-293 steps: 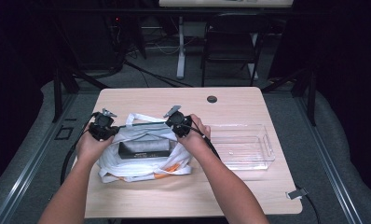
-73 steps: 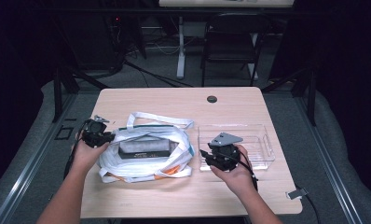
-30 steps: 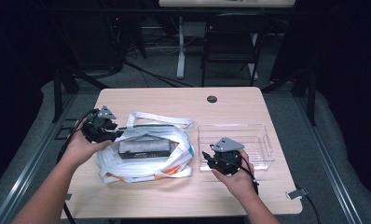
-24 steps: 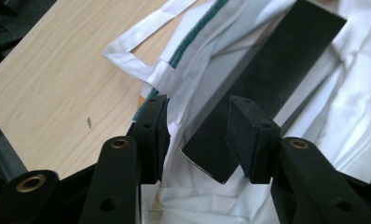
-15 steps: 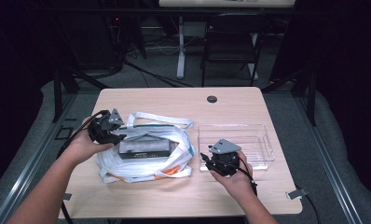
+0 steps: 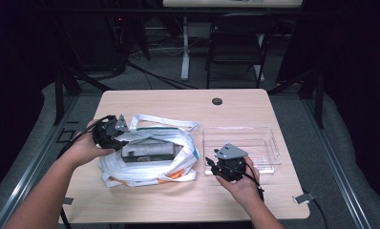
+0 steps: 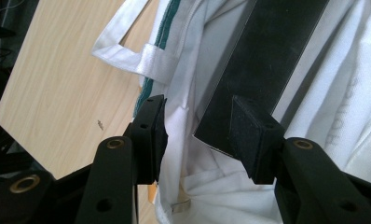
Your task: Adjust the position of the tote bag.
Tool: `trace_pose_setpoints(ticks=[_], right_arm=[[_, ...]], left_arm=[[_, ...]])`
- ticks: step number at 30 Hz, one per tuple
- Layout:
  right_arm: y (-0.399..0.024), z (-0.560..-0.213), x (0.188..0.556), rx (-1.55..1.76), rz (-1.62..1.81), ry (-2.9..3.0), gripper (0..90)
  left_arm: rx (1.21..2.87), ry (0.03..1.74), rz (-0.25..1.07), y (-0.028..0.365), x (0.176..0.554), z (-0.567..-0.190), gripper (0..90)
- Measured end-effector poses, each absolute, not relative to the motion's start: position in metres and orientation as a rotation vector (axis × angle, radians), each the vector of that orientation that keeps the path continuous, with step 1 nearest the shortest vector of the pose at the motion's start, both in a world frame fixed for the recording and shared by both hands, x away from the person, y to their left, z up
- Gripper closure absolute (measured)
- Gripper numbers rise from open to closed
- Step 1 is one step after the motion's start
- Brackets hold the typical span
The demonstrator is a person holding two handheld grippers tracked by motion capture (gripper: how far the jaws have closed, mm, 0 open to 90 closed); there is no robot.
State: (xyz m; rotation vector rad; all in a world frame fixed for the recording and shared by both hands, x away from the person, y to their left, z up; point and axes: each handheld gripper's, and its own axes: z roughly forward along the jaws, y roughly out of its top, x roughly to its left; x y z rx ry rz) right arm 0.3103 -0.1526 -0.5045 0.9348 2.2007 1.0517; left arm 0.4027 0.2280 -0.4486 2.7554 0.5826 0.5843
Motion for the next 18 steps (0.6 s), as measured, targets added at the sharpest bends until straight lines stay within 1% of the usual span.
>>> trace_pose_setpoints(ticks=[5,14,18], right_arm=[[-0.155,-0.505,0.309,0.938,1.048,2.189,56.4],[-0.158,-0.507,0.308,0.945,1.045,2.180,56.4],[-0.159,-0.507,0.307,0.943,1.046,2.180,56.4]], left_arm=[[2.779,0.567,0.557,0.226,0.403,-0.451,54.3],[2.806,0.532,0.540,0.218,0.408,-0.457,44.3],[2.824,0.520,0.517,0.216,0.409,-0.460,42.9]])
